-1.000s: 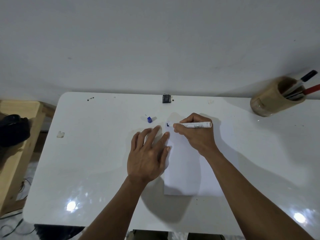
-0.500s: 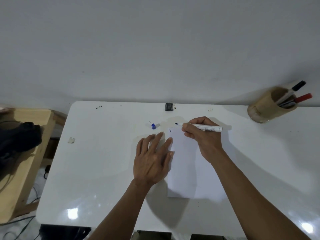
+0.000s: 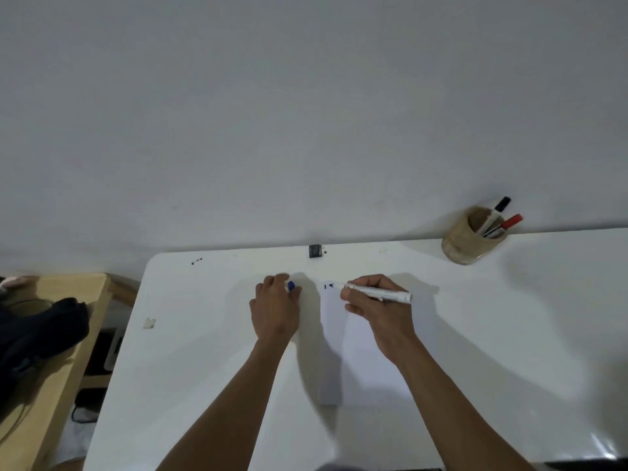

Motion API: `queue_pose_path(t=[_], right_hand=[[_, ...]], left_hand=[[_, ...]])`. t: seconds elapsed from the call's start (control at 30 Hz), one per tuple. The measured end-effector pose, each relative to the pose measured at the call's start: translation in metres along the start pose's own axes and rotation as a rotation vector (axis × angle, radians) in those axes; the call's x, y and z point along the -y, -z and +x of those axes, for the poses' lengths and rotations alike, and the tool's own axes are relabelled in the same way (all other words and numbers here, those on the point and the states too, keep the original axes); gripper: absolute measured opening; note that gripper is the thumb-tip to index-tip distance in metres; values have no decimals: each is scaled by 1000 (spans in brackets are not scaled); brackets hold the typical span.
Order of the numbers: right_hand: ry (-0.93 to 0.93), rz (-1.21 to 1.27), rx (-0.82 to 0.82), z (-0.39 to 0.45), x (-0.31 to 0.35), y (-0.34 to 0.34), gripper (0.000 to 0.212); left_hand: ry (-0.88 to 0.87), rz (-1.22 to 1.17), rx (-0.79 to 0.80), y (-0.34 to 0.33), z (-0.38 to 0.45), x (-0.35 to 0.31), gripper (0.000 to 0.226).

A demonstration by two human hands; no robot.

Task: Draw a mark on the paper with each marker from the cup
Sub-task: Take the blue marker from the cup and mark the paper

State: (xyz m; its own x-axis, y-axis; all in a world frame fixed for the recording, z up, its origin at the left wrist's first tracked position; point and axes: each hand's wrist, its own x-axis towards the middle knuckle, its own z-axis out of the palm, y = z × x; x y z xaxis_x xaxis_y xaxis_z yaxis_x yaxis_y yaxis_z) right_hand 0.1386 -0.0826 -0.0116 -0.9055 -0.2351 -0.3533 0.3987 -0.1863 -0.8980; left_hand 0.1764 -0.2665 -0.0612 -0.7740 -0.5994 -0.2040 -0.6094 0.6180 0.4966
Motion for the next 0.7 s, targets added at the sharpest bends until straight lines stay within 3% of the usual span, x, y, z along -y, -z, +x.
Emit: queue_pose_path(t=[0.07,0.13,0.3,0.4,0.7], right_hand=[[-5,-11,-12,-4,1,1,16],[-13,-27,-25,-6,7,-2,14],[87,-58,-64,-10,42,-18,11],[177,-79,-54,-16,62,-29,16],[295,-143,-60,-36,80,-43,15]], left_hand=[[-1,0,8,0,1,3,23],[56,-145,11,3,3,0,17],[287,-1007,161,45,-11,-37,14],[291,-1293,311,66,-24,-54,22],[277,-1456,420,88,-48,-73,21]])
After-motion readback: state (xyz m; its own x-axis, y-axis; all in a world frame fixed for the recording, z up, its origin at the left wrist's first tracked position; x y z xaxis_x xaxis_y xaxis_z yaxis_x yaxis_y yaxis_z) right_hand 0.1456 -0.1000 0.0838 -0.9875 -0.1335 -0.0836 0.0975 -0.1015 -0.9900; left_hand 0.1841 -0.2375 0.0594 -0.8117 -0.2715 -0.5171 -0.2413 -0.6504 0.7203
